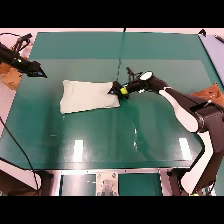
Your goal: Fold the shirts.
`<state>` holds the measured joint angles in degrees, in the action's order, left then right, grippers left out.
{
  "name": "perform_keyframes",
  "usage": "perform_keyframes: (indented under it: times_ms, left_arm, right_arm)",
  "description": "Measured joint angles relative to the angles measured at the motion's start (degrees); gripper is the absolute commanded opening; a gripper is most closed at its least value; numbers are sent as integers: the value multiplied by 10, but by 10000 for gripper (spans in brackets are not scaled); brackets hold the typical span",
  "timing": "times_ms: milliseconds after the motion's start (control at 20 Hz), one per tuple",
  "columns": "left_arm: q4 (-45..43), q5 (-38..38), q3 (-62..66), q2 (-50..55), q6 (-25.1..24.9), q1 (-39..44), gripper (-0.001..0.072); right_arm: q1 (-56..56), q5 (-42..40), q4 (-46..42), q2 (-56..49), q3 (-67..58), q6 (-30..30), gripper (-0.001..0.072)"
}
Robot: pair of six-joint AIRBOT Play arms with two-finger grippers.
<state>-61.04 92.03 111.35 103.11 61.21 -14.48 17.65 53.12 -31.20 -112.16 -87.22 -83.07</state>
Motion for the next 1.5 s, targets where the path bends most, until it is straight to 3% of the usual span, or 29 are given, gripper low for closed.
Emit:
perform_keyframes:
  times_ms: [300,650,1100,1300,1500]
  left_arm:
    - [0,5,0,0,2,0,30]
    - [0,13,0,0,3,0,30]
    - [0,16,0,0,3,0,30]
    - [0,16,0,0,3,0,30]
    - [1,16,0,0,3,0,30]
  right_arm:
    - [0,-4,56,31,-66,19,14]
    - [-203,60,-11,195,-102,-19,14]
    - [-582,232,-253,357,-104,-109,13]
    - [-685,315,-428,407,-52,-151,13]
    - [-741,343,-547,451,76,-191,15]
